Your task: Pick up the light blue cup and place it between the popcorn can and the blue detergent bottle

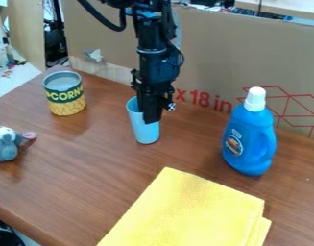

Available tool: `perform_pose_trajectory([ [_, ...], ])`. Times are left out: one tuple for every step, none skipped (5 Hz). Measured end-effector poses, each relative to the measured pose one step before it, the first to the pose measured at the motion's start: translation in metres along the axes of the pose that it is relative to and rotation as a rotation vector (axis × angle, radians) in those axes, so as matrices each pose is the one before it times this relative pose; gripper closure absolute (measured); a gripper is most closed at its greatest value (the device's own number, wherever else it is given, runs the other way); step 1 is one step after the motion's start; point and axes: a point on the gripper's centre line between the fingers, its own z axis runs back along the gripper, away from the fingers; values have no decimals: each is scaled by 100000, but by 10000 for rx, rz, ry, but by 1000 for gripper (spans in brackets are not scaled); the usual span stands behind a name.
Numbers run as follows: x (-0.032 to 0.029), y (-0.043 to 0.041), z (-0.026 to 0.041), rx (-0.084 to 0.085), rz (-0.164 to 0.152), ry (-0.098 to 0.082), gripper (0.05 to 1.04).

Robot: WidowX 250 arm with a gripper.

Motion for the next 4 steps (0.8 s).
perform_pose_trajectory([
  [-878,393,-8,260,357,543,791],
  [-479,-131,4228,491,571,-990,508],
  [-1789,-355,3204,290,595,-576,202],
  [-4968,-299,1452,-59,460,922,77],
])
